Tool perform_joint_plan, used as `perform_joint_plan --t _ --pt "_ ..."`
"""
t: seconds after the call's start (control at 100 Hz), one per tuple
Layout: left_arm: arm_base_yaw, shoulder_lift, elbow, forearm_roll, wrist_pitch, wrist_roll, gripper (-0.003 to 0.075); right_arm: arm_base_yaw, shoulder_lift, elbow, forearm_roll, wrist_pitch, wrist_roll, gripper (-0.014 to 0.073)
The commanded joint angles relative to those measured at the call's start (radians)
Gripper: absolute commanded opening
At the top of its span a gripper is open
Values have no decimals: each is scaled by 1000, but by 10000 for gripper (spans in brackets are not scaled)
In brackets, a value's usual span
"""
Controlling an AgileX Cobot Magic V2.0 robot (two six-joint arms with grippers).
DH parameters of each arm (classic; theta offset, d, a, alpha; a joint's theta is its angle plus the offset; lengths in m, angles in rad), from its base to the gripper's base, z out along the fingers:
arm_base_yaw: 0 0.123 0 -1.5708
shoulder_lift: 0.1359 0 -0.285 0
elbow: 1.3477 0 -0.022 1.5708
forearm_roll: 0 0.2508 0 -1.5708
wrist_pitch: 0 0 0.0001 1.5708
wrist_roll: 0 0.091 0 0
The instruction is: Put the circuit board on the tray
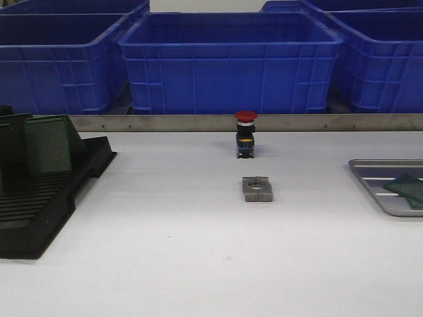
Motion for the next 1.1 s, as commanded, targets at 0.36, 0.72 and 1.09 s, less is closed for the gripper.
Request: perform_joint_plan --t 0.36,0.72,1.09 --pt "2 -32 49 -7 -79 -9 -20 4 -68 194 -382 -236 423 -61" --pt "2 -32 49 -7 -79 -9 -20 4 -68 194 -383 -331 424 -61" --pt "2 -32 49 -7 -79 -9 -20 4 -68 193 -383 -331 424 -61"
